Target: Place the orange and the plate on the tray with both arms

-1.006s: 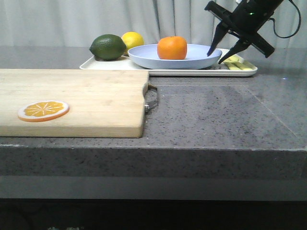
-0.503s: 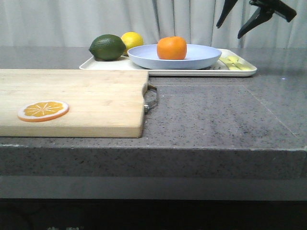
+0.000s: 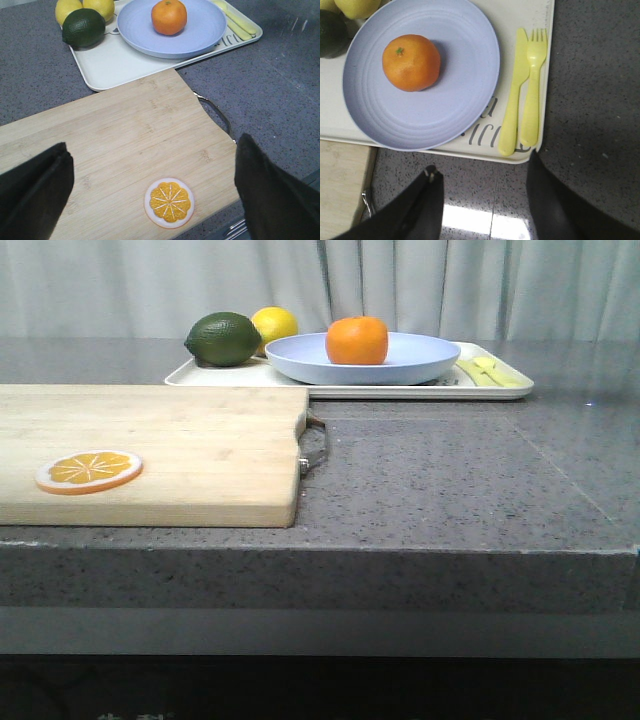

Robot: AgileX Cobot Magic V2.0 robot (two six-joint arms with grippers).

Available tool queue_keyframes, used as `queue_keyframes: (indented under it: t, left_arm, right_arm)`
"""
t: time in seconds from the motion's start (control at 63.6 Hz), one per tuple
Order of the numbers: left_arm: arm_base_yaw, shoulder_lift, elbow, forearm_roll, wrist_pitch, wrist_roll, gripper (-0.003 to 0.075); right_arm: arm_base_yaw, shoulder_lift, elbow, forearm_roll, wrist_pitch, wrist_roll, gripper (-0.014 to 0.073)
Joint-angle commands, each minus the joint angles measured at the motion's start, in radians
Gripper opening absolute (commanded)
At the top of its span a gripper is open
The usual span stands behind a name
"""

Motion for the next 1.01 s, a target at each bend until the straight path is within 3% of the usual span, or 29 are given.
queue_keyframes:
  t: [0.0, 0.126, 0.66, 0.99]
  left_arm:
    - [0.004, -0.003, -0.025, 0.000, -0.073, -0.008, 0.0631]
    - [0.004, -0.003, -0.025, 0.000, -0.073, -0.008, 0.0631]
    - [0.004, -0.003, -0.025, 0.000, -0.073, -0.008, 0.0631]
    - [0.004, -0.003, -0.025, 0.000, -0.073, -0.008, 0.0631]
  right_arm:
    - [0.028, -0.121, 0.032, -0.043, 0.064, -0.013, 0.0402]
    - [0.067, -0.262, 0.192, -0.122, -0.013, -0.012, 0.0402]
    - [0.066, -0.953, 1.092, -0.132, -0.353, -0.012, 0.0402]
    - [0.066, -1.249, 1.353, -0.175, -0.395, -0.012, 0.0402]
